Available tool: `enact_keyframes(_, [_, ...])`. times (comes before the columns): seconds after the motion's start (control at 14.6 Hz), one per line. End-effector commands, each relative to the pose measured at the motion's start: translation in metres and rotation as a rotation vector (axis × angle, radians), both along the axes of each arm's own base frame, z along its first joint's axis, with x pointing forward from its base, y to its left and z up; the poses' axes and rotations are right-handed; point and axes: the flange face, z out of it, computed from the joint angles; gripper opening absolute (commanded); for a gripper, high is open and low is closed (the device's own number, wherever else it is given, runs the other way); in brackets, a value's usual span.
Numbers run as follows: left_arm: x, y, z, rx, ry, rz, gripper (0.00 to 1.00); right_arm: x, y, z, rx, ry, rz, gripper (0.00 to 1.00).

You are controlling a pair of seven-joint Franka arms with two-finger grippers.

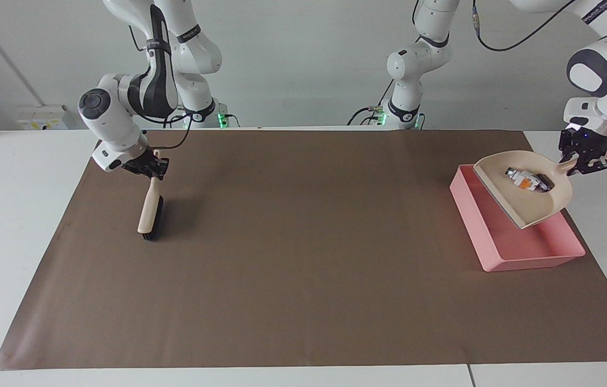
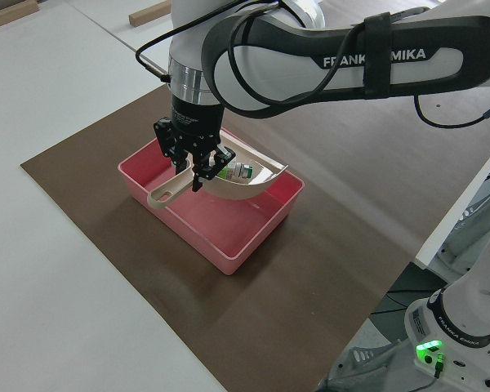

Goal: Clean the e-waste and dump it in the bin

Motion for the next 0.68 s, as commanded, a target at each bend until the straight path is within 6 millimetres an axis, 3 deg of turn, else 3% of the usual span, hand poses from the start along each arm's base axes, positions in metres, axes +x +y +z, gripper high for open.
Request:
enact_keyframes(0.0, [0.013, -0.01, -0.001, 0.128, 0.012, -0.099, 0.0, -0.01, -0.006, -0.004, -0.009, -0.039, 0.04, 0.03])
enact_keyframes(0.14, [0.012, -0.016, -0.014, 0.185, 0.038, -0.14, 0.0, -0.009, -0.006, -0.004, -0.009, -0.04, 0.038, 0.04])
enact_keyframes(0.27, [0.015, -0.033, -0.018, 0.289, 0.073, -0.195, 0.0, -0.009, -0.006, -0.007, -0.009, -0.037, 0.035, 0.05])
enact_keyframes(0.41, [0.016, -0.045, -0.018, 0.363, 0.085, -0.199, 0.0, -0.009, -0.006, -0.012, -0.007, -0.024, 0.035, 0.24])
enact_keyframes(0.48, [0.016, -0.044, -0.017, 0.382, 0.091, -0.2, 0.0, -0.009, -0.006, -0.012, -0.008, -0.024, 0.035, 0.44])
enact_keyframes(0.62, [0.018, -0.048, -0.014, 0.443, 0.095, -0.214, 0.0, -0.007, -0.005, -0.01, -0.005, -0.016, 0.041, 0.98])
